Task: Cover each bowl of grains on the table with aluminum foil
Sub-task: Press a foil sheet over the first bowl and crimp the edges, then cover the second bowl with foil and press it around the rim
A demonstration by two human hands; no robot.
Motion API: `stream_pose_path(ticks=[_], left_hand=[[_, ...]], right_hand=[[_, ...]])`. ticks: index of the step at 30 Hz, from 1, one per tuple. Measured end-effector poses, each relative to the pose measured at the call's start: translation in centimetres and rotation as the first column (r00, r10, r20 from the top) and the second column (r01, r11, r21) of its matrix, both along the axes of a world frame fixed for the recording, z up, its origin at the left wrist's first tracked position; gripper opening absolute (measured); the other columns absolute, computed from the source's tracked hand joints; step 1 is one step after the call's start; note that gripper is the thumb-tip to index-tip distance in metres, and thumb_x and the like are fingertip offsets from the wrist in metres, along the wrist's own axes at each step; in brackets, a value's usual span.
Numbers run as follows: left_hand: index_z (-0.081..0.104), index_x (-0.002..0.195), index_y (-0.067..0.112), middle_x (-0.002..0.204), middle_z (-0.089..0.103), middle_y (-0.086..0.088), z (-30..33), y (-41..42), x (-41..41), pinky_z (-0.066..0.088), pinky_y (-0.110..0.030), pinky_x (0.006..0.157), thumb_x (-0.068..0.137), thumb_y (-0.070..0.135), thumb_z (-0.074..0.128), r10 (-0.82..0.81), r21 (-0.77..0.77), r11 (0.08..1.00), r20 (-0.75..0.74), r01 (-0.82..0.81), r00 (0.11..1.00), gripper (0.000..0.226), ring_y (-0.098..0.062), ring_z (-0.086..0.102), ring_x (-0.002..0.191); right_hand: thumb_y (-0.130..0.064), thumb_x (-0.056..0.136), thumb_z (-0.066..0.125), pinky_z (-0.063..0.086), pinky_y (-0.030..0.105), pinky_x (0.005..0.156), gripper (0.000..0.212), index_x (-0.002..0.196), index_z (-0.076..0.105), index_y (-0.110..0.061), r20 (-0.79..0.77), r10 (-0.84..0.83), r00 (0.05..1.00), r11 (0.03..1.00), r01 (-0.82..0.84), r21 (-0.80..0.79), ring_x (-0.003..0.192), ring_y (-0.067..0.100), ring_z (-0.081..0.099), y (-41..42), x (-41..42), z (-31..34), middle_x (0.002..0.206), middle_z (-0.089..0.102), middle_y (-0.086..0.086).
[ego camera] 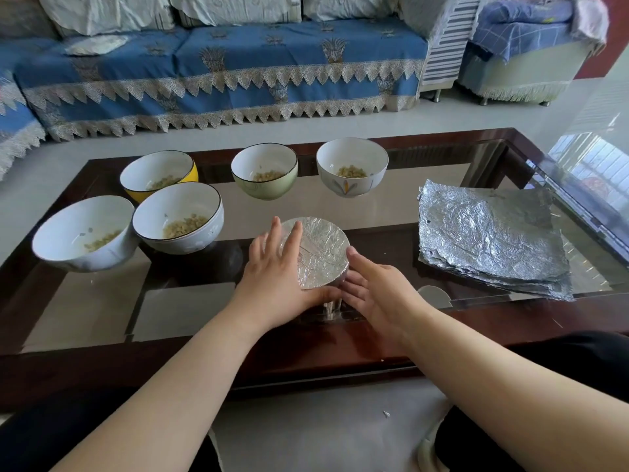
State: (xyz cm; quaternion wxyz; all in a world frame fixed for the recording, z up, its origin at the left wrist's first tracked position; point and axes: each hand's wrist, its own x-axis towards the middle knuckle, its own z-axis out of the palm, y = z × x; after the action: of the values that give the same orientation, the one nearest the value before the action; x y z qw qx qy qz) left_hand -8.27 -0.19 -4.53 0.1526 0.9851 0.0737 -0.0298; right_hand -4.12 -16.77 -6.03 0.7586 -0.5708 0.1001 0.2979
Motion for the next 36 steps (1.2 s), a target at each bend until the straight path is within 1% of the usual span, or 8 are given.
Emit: stream_pose_path(ticks=[4,6,8,10,13,15,30,36], left_hand=[[0.007,0.158,0.026,0.166,0.001,-0.005,0.7,1.6,0.1,0.005,-0.045,0.122,0.046,0.107,0.013,0.020,-0.317,0.949,0.086,0.008,0.996,0.138,-0.023,-0.002,0.152],[0.026,0.155,0.023,0.162,0.024,-0.002,1.3,1.7,-0.2,0.018,-0.038,0.120,0.063,0.100,0.022,0.153,-0.539,0.842,0.181,-0.032,0.972,0.120,-0.018,0.018,0.149],[0.043,0.146,0.018,0.150,0.046,0.001,1.8,1.8,-0.3,0.034,-0.023,0.106,0.087,0.075,0.040,0.365,-0.777,0.619,0.160,-0.111,0.917,0.082,-0.011,0.042,0.136],[0.048,0.141,0.015,0.141,0.055,-0.002,1.5,2.8,-0.2,0.039,-0.022,0.097,0.097,0.051,0.050,0.548,-0.935,0.279,-0.034,-0.220,0.836,0.058,-0.013,0.052,0.124],[0.039,0.147,0.012,0.143,0.051,-0.014,0.8,5.6,-0.1,0.044,-0.034,0.102,0.098,0.044,0.056,0.643,-0.926,-0.251,-0.378,-0.284,0.666,0.061,-0.025,0.054,0.124],[0.032,0.151,0.013,0.150,0.042,-0.018,0.6,7.7,-0.3,0.040,-0.039,0.110,0.097,0.041,0.059,0.671,-0.885,-0.397,-0.460,-0.243,0.581,0.067,-0.029,0.049,0.132],[0.045,0.122,0.012,0.132,0.048,-0.022,2.2,11.6,-1.5,0.049,-0.044,0.103,0.092,0.012,0.063,0.615,-0.765,-0.643,-0.526,-0.012,0.587,0.035,-0.034,0.051,0.127],[0.054,0.122,0.010,0.118,0.059,-0.022,4.8,12.2,-2.8,0.057,-0.037,0.091,0.090,0.017,0.069,0.644,-0.788,-0.603,-0.389,0.125,0.659,0.036,-0.030,0.067,0.106]], right_hand=[[-0.031,0.087,0.068,0.051,0.039,0.096,0.044,0.118,0.058,-0.002,-0.112,0.116,0.987,0.993,-0.112,0.049,0.113,0.031,0.062,-1.0,0.8,0.1,0.121,0.063,0.020],[-0.027,0.086,0.069,0.054,0.039,0.093,0.050,0.126,0.056,0.001,-0.112,0.129,0.985,0.990,-0.122,0.066,0.116,0.035,0.061,-1.0,1.1,0.1,0.127,0.059,0.023],[-0.025,0.081,0.072,0.057,0.038,0.089,0.055,0.126,0.055,0.002,-0.113,0.112,0.987,0.992,-0.104,0.072,0.114,0.036,0.062,-0.7,1.2,0.1,0.126,0.059,0.025],[-0.024,0.075,0.074,0.059,0.037,0.085,0.061,0.126,0.055,0.003,-0.119,0.100,0.988,0.993,-0.091,0.075,0.111,0.035,0.064,-0.4,1.2,0.0,0.122,0.062,0.025],[-0.024,0.072,0.075,0.059,0.035,0.085,0.060,0.123,0.057,0.001,-0.128,0.089,0.988,0.992,-0.076,0.103,0.103,0.031,0.068,-0.2,1.2,-0.6,0.115,0.066,0.022],[-0.023,0.072,0.074,0.059,0.034,0.083,0.056,0.121,0.058,0.000,-0.136,0.077,0.988,0.991,-0.060,0.123,0.099,0.029,0.070,0.0,1.1,-0.9,0.111,0.069,0.020],[-0.018,0.087,0.067,0.059,0.033,0.082,0.028,0.110,0.060,-0.003,-0.125,0.042,0.991,0.989,-0.023,0.147,0.103,0.029,0.066,3.9,1.3,-0.6,0.115,0.065,0.019],[-0.021,0.090,0.067,0.054,0.034,0.089,0.032,0.114,0.060,-0.001,-0.067,0.070,0.995,0.989,-0.060,0.137,0.104,0.028,0.066,7.5,2.0,-0.4,0.115,0.065,0.018]])
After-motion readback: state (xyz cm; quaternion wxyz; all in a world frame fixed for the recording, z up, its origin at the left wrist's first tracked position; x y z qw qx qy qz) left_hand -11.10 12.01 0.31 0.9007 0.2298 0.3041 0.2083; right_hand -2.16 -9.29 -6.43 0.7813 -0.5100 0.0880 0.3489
